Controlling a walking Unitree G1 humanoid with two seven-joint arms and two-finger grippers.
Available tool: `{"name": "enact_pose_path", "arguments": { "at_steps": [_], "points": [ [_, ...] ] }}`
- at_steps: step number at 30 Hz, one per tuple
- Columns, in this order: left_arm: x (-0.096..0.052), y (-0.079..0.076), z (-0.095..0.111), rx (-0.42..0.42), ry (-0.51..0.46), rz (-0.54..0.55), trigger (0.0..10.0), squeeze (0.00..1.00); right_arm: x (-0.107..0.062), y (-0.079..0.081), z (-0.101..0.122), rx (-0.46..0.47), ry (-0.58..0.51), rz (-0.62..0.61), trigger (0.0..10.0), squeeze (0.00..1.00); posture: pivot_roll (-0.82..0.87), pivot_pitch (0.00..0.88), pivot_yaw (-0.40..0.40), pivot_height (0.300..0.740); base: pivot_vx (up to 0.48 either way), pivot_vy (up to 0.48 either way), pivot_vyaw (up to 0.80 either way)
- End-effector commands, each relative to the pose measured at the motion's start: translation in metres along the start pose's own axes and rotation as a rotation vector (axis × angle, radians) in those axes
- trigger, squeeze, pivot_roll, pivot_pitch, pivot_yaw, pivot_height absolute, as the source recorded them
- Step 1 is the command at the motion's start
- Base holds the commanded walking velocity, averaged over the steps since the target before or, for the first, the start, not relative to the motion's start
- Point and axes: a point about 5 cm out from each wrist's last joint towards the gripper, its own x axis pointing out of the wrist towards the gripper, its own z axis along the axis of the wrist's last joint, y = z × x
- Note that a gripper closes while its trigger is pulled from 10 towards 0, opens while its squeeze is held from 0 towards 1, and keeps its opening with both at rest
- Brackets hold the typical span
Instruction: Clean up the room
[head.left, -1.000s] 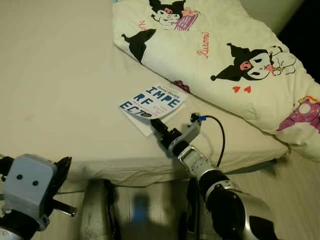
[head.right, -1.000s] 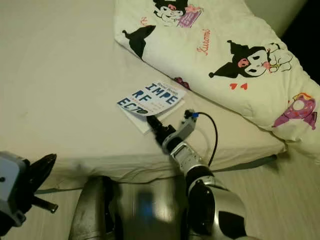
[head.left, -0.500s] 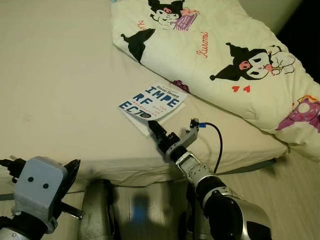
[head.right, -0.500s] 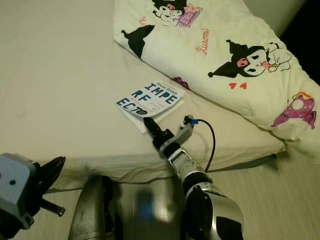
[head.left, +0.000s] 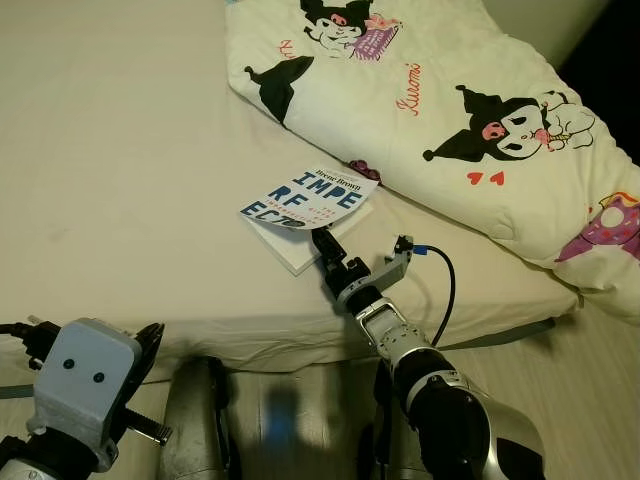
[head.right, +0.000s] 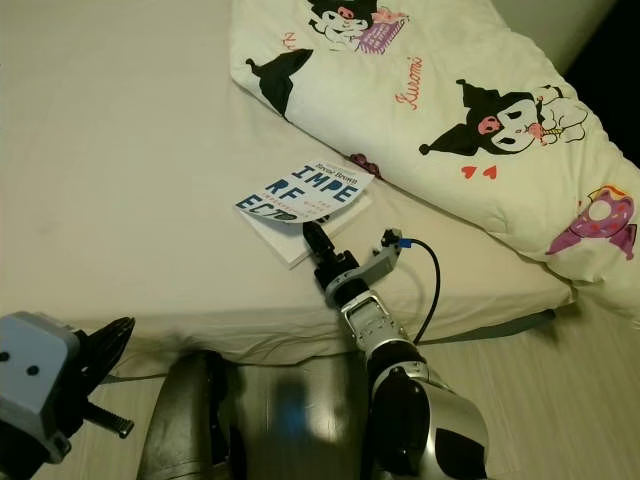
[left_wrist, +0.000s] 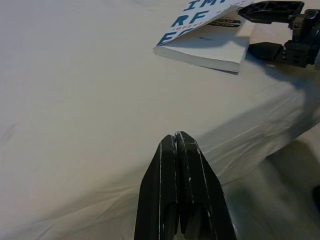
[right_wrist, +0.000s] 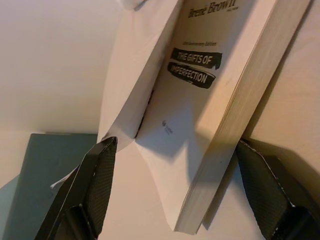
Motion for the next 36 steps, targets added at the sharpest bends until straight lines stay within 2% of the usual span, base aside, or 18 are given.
{"name": "enact_pose_path", "arguments": {
  "at_steps": [1,7,11,19,31,36],
  "points": [
    [-0.003,-0.002,-0.003,0.009,0.023,-0.015,10.0,0.0,-0.007,-0.007,-0.008,0.022,0.003,-0.006,10.0,0.0,0.23,0.411,-0.049,0.519,0.0,0.0,0.0],
    [0.0,-0.008,-0.007,0.0,0.024,-0.027,10.0,0.0,-0.018,-0.017,-0.024,0.033,0.016,-0.019,10.0,0.0,0.21,0.41,-0.051,0.519,0.0,0.0,0.0],
    [0.002,-0.009,-0.008,-0.001,0.021,-0.03,10.0,0.0,-0.022,-0.019,-0.026,0.037,0.005,-0.023,10.0,0.0,0.2,0.413,-0.052,0.519,0.0,0.0,0.0],
    [0.006,-0.008,-0.008,0.001,0.009,-0.033,10.0,0.0,-0.02,-0.019,-0.014,0.03,-0.039,-0.037,10.0,0.0,0.2,0.412,-0.052,0.519,0.0,0.0,0.0],
    [0.002,-0.009,-0.009,0.01,0.016,-0.044,10.0,0.0,-0.014,-0.014,0.006,0.033,-0.095,-0.025,10.0,0.0,0.21,0.42,-0.043,0.519,0.0,0.0,0.0],
    [0.0,-0.009,-0.008,0.009,0.02,-0.052,10.0,0.0,-0.01,-0.008,0.007,0.028,-0.074,0.02,10.0,0.0,0.2,0.425,-0.045,0.519,0.0,0.0,0.0]
  ]
}}
